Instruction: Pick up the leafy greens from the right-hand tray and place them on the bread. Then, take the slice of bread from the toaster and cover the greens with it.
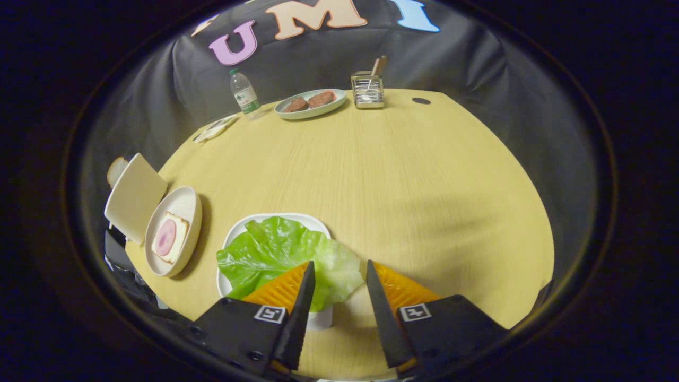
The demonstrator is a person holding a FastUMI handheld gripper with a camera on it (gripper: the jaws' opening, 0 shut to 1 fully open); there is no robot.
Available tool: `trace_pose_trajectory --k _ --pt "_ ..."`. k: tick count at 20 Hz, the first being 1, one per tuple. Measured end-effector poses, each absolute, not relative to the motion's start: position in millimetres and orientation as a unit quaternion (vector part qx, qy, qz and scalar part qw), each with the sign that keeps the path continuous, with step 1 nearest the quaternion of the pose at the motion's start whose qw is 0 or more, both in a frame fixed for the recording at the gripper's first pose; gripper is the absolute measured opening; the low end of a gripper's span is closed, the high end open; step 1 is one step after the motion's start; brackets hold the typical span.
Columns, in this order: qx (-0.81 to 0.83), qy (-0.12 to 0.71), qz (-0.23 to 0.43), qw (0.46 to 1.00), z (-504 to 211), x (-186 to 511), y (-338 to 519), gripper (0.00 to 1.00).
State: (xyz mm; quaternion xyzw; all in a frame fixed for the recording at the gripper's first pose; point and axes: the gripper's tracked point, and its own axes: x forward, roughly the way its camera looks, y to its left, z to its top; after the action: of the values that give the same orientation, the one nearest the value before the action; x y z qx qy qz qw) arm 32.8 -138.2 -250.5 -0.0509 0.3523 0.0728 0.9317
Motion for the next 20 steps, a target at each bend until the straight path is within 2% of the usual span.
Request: trace_pose_trajectory --k 6,9,20 --pt "-0.071 0.329 0.064 0.939 -236 35 -135 0.14" --pt "-0.083 0.326 0.069 0.939 -230 33 -130 0.07" --pt "-0.055 0.274 0.110 0.954 -165 13 -74 0.07"
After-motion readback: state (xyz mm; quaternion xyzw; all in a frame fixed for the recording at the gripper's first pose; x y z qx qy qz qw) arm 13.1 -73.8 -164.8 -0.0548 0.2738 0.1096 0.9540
